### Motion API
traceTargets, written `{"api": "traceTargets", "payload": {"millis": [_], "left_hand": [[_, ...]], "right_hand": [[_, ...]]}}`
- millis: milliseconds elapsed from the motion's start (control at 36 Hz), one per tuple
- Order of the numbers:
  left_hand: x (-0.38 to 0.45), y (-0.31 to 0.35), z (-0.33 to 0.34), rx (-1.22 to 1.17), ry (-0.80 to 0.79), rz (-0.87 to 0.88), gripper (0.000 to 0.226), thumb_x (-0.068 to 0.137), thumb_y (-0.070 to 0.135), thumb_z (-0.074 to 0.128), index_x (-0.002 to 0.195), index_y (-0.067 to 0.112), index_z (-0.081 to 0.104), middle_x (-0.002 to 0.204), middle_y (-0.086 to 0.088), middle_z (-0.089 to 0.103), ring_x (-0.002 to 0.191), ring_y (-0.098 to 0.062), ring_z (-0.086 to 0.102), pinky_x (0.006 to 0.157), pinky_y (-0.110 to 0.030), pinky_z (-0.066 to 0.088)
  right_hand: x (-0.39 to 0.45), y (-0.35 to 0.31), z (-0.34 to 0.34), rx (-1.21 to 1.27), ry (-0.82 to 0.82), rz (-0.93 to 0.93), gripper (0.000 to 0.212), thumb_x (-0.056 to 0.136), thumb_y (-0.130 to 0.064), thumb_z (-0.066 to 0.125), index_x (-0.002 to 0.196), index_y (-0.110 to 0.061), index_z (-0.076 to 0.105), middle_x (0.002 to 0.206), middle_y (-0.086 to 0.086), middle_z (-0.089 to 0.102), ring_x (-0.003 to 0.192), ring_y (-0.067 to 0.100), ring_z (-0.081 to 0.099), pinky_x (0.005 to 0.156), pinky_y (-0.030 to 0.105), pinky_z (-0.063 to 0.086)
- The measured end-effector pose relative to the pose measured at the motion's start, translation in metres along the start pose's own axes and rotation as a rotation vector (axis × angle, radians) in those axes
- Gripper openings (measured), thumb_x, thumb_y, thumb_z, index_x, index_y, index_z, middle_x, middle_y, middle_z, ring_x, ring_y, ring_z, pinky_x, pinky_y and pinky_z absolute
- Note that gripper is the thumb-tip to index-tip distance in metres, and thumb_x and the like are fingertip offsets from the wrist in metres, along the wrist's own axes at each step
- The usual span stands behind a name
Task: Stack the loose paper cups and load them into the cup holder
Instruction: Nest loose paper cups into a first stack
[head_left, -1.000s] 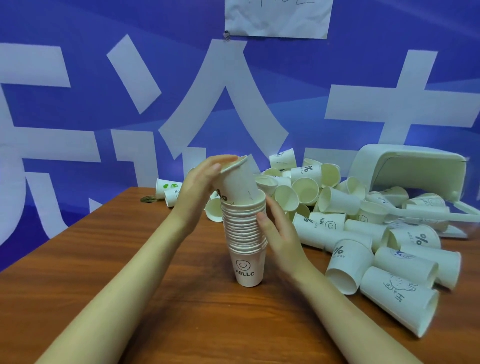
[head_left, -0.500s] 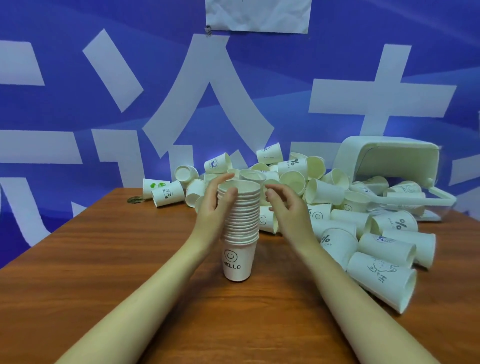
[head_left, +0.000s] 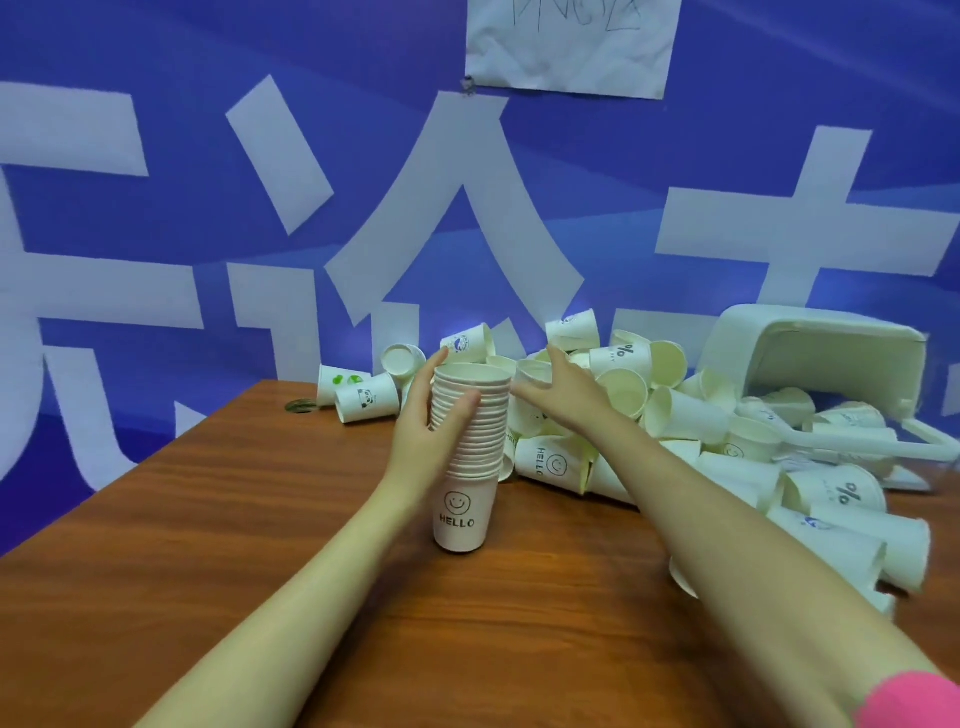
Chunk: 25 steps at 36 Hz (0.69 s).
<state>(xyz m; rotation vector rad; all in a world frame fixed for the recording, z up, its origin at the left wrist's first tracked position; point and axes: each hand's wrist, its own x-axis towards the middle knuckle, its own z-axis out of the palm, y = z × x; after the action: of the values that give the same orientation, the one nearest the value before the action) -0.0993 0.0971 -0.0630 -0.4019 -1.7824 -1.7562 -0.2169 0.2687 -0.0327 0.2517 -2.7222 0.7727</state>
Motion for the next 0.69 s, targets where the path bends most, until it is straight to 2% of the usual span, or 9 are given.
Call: {"api": "traceTargets", "payload": {"millis": [83,139,250,306,361,472,556,583,694], "left_hand": [[-0.001,0.0,0.0,-0.02,-0.011,0.0,0.042,0.089,0.027,0.061,0.121,0.047,0.042,0.121,0.021,0.054,0.104,0.019,0.054,0.081,-0.003,0.043],[-0.002,0.0,0.001,-0.041,-0.023,0.002,0.042,0.091,0.023,0.061,0.123,0.042,0.042,0.118,0.021,0.055,0.102,0.019,0.055,0.08,-0.004,0.043],[0.0,-0.002,0.0,-0.065,-0.041,-0.027,0.048,0.082,0.039,0.067,0.124,0.043,0.044,0.12,0.019,0.058,0.106,0.013,0.057,0.082,-0.007,0.044],[0.0,-0.003,0.0,-0.065,-0.056,-0.047,0.053,0.079,0.044,0.066,0.127,0.042,0.045,0.12,0.019,0.06,0.108,0.01,0.058,0.084,-0.009,0.046],[-0.001,-0.004,0.002,-0.094,-0.087,-0.055,0.057,0.082,0.039,0.069,0.133,0.034,0.045,0.12,0.016,0.061,0.108,0.008,0.059,0.083,-0.01,0.047],[-0.007,0.002,0.009,-0.126,-0.13,-0.032,0.064,0.08,0.044,0.064,0.136,0.017,0.049,0.118,0.013,0.065,0.111,0.001,0.06,0.086,-0.014,0.047],[-0.014,0.007,0.019,-0.163,-0.185,-0.042,0.044,0.087,0.033,0.057,0.127,0.015,0.054,0.109,0.012,0.069,0.106,-0.004,0.064,0.083,-0.017,0.049],[-0.017,0.007,0.023,-0.17,-0.203,-0.047,0.043,0.087,0.035,0.057,0.126,0.016,0.054,0.11,0.01,0.07,0.106,-0.006,0.064,0.083,-0.019,0.049],[-0.025,0.008,0.034,-0.208,-0.243,-0.07,0.048,0.084,0.046,0.054,0.123,0.017,0.056,0.113,0.0,0.069,0.108,-0.017,0.065,0.086,-0.031,0.052]], "right_hand": [[-0.001,0.0,0.006,-0.02,0.118,-0.042,0.071,0.086,-0.061,0.054,0.142,-0.02,0.041,0.14,0.005,0.053,0.129,0.029,0.047,0.104,0.047,0.04],[-0.004,-0.001,0.006,0.069,0.214,-0.073,0.065,0.087,-0.052,0.059,0.141,-0.019,0.044,0.14,0.006,0.051,0.129,0.027,0.047,0.105,0.046,0.04],[-0.014,-0.017,-0.017,0.675,0.329,-0.037,0.062,0.088,-0.034,0.067,0.142,-0.015,0.043,0.143,0.004,0.046,0.122,0.013,0.049,0.099,0.028,0.041],[-0.024,-0.026,-0.038,0.901,0.334,-0.018,0.068,0.079,-0.045,0.069,0.138,-0.017,0.048,0.137,0.003,0.052,0.117,0.013,0.054,0.1,0.035,0.046],[-0.039,-0.033,-0.054,0.976,0.304,-0.065,0.069,0.073,-0.051,0.067,0.133,-0.019,0.054,0.128,0.002,0.059,0.114,0.017,0.06,0.1,0.044,0.05],[-0.073,-0.047,-0.07,0.846,0.202,-0.244,0.067,0.076,-0.046,0.067,0.134,-0.018,0.055,0.132,-0.001,0.059,0.12,0.012,0.057,0.099,0.031,0.049],[-0.091,-0.048,-0.074,0.647,0.101,-0.325,0.058,0.081,-0.04,0.072,0.134,-0.023,0.056,0.134,-0.009,0.055,0.121,0.0,0.051,0.097,0.017,0.045],[-0.095,-0.047,-0.076,0.594,0.078,-0.334,0.052,0.084,-0.036,0.072,0.133,-0.026,0.056,0.133,-0.011,0.054,0.119,-0.003,0.05,0.095,0.014,0.043],[-0.108,-0.038,-0.082,0.472,0.021,-0.334,0.046,0.086,-0.03,0.072,0.13,-0.029,0.058,0.127,-0.015,0.055,0.117,-0.003,0.051,0.097,0.022,0.042]]}}
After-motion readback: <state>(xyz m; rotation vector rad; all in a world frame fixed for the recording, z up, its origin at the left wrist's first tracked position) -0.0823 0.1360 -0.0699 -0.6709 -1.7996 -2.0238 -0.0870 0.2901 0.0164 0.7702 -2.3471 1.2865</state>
